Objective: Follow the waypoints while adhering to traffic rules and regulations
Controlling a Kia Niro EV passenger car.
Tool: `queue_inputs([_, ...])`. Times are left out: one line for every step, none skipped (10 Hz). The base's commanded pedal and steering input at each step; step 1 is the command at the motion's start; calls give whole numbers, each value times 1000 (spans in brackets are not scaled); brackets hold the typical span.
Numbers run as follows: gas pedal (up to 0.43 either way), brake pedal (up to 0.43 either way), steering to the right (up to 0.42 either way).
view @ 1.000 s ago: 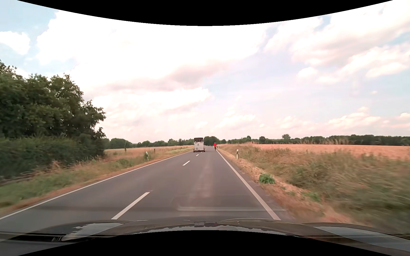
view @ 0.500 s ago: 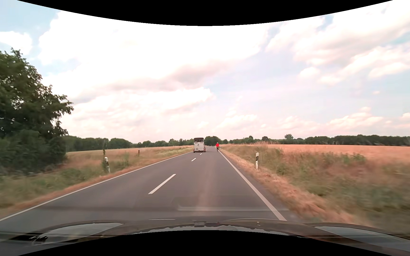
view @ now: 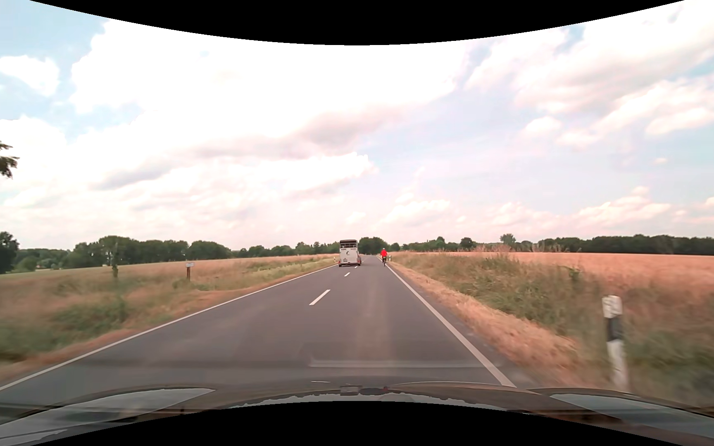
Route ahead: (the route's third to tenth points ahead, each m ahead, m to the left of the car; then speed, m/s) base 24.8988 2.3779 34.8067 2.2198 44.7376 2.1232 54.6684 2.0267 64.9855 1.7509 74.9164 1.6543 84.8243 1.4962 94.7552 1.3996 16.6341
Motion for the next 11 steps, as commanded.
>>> queue_inputs([228,0,-8])
queue_inputs([228,0,-8])
queue_inputs([228,0,-7])
queue_inputs([228,0,-7])
queue_inputs([228,0,-7])
queue_inputs([228,0,-8])
queue_inputs([228,0,-8])
queue_inputs([228,0,-10])
queue_inputs([220,0,-14])
queue_inputs([220,0,-14])
queue_inputs([209,0,-15])
